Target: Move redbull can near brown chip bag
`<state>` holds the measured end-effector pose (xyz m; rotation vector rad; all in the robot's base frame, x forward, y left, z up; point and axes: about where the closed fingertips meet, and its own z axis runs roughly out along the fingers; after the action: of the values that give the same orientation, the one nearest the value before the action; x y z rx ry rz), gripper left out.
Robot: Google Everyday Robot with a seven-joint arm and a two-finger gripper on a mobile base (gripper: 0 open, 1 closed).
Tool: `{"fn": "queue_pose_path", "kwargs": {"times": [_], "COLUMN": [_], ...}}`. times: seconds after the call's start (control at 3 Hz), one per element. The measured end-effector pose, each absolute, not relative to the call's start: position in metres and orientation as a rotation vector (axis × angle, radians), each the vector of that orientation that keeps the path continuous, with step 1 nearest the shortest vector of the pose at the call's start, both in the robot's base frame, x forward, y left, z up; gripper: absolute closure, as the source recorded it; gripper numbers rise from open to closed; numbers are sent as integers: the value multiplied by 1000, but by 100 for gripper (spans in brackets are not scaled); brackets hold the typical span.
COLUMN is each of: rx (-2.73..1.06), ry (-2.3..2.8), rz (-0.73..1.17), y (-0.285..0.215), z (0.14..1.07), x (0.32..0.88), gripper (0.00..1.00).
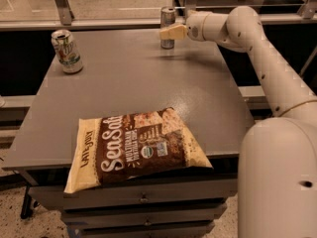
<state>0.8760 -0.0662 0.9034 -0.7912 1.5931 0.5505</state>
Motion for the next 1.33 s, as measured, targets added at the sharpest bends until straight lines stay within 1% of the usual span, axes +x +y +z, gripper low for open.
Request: {"fn": "queue_pose_path", "kwargs": {"times": [0.33, 1.0, 1.33], "rx": [-803, -823, -847], "ry": [1583, 1610, 1618], "rz": [586, 638, 674], "y": [-52, -46, -37], "z": [908, 909, 910], "x": [884, 866, 839], "gripper": [16, 63, 87]}}
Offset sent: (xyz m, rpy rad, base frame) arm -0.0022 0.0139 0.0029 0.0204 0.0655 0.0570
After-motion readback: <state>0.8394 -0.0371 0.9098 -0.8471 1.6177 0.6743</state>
